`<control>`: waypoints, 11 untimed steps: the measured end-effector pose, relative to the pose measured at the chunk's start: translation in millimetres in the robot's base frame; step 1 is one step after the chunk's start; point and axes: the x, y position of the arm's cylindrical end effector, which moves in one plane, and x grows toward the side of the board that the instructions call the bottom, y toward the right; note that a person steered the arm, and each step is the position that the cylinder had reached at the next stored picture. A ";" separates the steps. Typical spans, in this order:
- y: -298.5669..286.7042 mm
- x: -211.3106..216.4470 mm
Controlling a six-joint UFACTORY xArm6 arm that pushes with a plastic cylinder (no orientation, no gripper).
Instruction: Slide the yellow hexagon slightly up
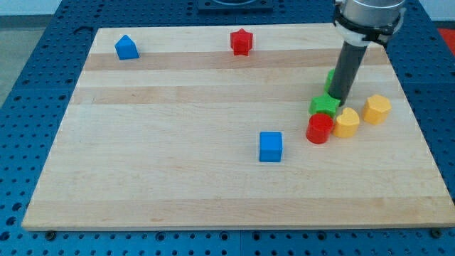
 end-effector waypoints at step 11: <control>50.4 77.8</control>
